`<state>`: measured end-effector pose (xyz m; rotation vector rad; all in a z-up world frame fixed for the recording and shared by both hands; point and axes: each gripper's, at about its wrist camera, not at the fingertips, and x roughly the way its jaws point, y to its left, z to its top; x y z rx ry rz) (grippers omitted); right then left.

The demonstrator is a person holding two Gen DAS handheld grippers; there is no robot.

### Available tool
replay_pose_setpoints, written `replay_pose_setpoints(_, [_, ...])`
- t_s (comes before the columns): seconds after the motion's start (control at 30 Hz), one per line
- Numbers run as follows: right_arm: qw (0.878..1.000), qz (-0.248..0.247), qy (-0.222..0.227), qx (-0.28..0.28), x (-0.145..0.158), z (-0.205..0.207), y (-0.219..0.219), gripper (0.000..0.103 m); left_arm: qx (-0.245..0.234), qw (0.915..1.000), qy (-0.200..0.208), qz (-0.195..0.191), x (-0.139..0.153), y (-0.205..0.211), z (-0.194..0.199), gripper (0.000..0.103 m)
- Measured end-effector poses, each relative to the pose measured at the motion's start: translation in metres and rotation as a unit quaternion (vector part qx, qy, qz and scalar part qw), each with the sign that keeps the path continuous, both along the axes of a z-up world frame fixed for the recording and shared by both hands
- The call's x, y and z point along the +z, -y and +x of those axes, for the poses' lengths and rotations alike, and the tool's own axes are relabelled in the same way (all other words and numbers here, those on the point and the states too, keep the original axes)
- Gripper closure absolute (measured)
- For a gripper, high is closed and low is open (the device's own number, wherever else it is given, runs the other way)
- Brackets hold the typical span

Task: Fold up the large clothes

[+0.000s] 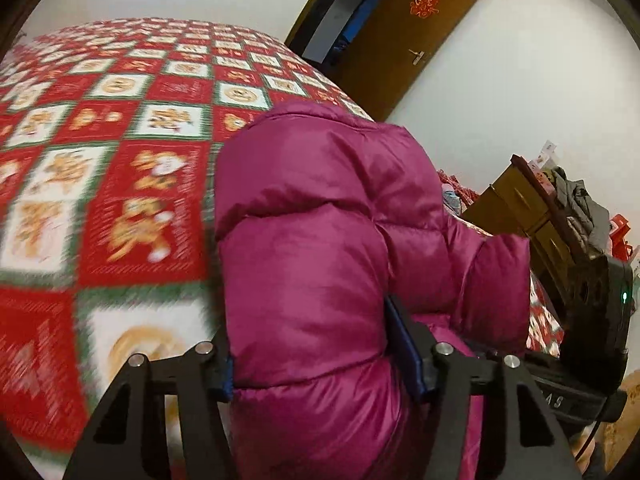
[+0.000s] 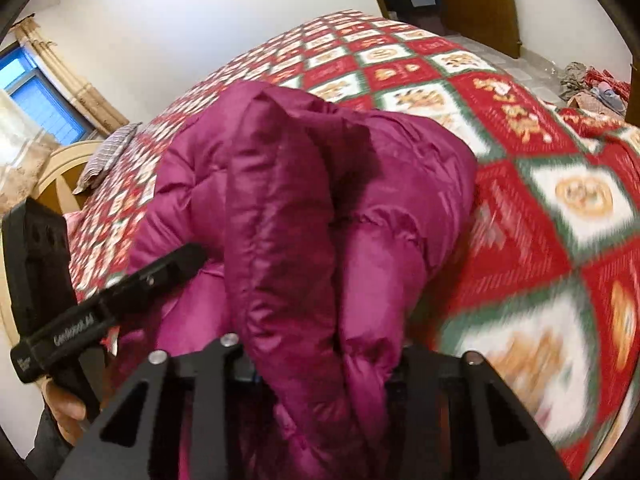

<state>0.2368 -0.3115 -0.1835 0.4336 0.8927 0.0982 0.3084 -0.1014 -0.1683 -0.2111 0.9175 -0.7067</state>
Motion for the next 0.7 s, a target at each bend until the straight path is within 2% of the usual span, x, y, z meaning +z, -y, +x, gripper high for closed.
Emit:
replay_pose_setpoints(0.07, [1.0,0.001,0.002,-0.016,0.001,-0.015,-0.019,0.069,0.003,1.0,0.006,0.001,0.006,-0.016,-0.016,0.044])
replay_pose_setpoints(0.2, [1.0,0.003,0.018,-0.002,0.009,-0.045,-0.054,0.072,0.007,0.9998,0.019,0.001,0.018,-0.039,-0.045,0.045])
replay_pose_setpoints(0.3, [0.999,0.018,0.029,-0.003,0.015,-0.066,-0.065,0.074,0.01,0.9997,0.017,-0.012,0.025,-0.049,-0.057,0.045])
replay_pose_setpoints(0.37, [0.999,0.011,0.042,-0.006,0.023,-0.078,-0.068,0.074,0.007,0.9996,0.019,-0.021,0.03,-0.051,-0.063,0.045])
replay_pose_setpoints(0.53, [0.997,0.007,0.076,-0.032,0.048,-0.1,-0.052,0.074,-0.021,0.9982,0.033,-0.045,0.051,-0.031,-0.07,0.045])
replay_pose_setpoints(0.7, [0.99,-0.04,0.103,-0.084,0.077,-0.123,-0.019,0.074,-0.065,0.9955,0.051,-0.047,0.068,0.02,-0.075,0.045])
